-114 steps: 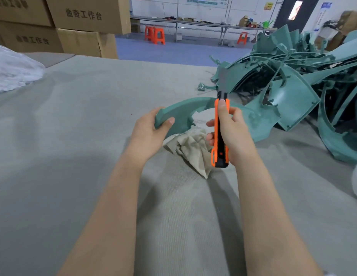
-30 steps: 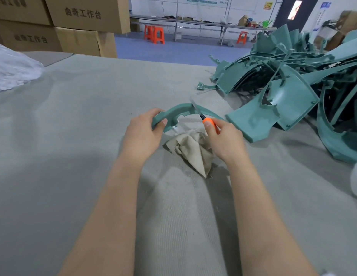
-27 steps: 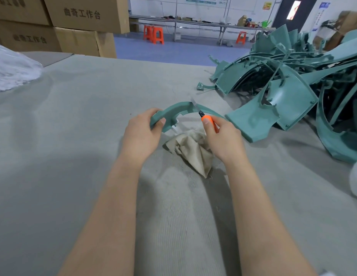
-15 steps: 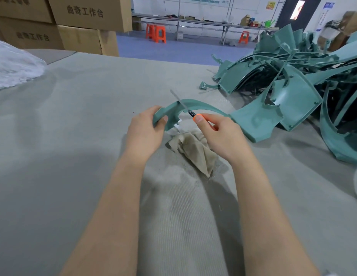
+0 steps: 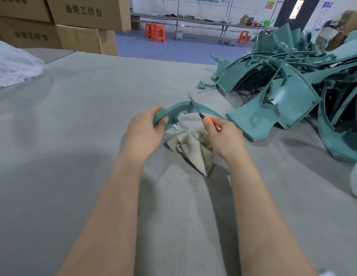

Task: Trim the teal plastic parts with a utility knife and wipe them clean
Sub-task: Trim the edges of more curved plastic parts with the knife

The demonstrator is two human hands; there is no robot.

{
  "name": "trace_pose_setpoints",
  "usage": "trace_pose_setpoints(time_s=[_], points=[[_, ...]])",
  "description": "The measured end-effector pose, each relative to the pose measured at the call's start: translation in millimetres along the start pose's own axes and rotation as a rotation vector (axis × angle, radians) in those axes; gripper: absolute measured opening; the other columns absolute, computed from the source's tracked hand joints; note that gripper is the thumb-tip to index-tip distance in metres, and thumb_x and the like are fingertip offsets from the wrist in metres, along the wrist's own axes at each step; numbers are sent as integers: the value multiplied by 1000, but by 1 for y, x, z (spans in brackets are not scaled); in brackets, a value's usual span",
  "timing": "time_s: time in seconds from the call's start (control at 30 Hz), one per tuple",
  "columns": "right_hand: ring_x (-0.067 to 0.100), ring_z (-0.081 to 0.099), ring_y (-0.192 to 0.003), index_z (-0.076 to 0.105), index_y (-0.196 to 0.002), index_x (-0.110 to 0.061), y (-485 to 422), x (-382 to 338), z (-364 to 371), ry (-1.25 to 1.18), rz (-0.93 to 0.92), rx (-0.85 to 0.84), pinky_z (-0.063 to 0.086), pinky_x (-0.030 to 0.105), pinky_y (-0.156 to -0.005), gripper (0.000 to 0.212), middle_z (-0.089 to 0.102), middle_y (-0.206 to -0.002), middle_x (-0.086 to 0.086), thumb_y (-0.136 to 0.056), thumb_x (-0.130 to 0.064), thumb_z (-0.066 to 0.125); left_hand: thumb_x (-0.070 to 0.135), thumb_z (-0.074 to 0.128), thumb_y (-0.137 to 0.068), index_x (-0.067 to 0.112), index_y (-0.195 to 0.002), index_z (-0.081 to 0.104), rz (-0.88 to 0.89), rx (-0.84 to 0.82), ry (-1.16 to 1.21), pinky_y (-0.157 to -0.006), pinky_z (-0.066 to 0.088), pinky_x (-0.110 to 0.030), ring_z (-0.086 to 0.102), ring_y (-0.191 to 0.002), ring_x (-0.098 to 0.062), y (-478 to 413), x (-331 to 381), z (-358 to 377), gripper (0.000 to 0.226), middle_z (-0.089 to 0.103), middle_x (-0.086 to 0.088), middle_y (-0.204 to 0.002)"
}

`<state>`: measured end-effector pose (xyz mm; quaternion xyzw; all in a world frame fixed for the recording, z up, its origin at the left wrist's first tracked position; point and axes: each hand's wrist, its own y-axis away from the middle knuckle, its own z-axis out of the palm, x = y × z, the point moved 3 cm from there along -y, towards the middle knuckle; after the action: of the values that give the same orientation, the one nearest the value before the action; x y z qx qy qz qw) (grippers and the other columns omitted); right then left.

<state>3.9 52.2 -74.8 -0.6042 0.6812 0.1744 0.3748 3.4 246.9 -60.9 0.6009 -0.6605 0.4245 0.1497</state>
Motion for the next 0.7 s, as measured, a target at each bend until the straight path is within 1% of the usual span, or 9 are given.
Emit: trace_pose_setpoints(time_s=[0.1,0.2,0.23,0.33,0.4,0.43,0.53,0.63,0.7], points=[[22,55,-93,65,-112,-20,0,0,1,-8,56,32,38,32,-73,39,66,-98,2,-100,-48,40,19,52,-96,19,-108,65,-5,7,18,-75,42,-32,57,-88,-25,0,1,-1,17,62,1,-87],[21,49,-71,49,-72,-15,1,-1,-6,-131,78,104,35,32,-59,43,50,-68,-1,-98,-49,45,18,52,-96,19,-109,65,1,4,33,-78,44,-34,58,-90,-27,1,1,-3,18,64,-1,-89],[20,45,-63,42,-67,-15,2,-4,-9,-209,81,110,34,31,-56,45,44,-63,-1,-96,-49,50,18,53,-96,19,-109,65,17,-4,44,-79,44,-34,58,-90,-26,2,2,-2,18,65,-1,-90],[19,41,-55,53,-72,-9,5,-15,-15,-533,55,122,36,32,-55,34,48,-62,3,-91,-36,65,16,55,-95,19,-106,67,123,-47,98,-73,43,-21,56,-80,-16,4,10,-2,17,65,2,-84],[13,39,-47,64,-76,-16,6,-20,-19,-668,43,145,36,27,-49,18,57,-57,-6,-91,-26,66,16,56,-95,20,-105,68,188,-92,105,-65,37,-8,54,-74,-10,6,15,0,16,64,5,-80],[11,39,-45,65,-78,-20,7,-22,-20,-705,38,150,35,24,-46,14,59,-55,-10,-92,-23,65,16,57,-95,21,-105,68,203,-115,102,-64,36,-7,54,-74,-10,6,16,2,16,64,5,-81],[11,38,-44,65,-78,-24,8,-23,-20,-730,20,147,34,20,-45,15,63,-58,-9,-93,-23,63,17,58,-95,22,-105,68,212,-163,119,-66,38,-10,57,-75,-12,6,17,5,15,64,7,-81],[11,36,-45,65,-77,-24,7,-22,-18,-658,-9,106,34,22,-47,17,61,-72,10,-93,-22,63,16,58,-94,21,-107,68,223,-198,144,-75,43,-21,60,-84,-15,7,19,6,17,68,3,-88],[10,34,-44,65,-75,-23,6,-22,-17,-633,-14,90,32,23,-47,18,56,-74,13,-93,-19,63,16,58,-94,22,-107,68,228,-211,141,-80,44,-27,61,-88,-17,8,19,5,18,69,2,-92]])
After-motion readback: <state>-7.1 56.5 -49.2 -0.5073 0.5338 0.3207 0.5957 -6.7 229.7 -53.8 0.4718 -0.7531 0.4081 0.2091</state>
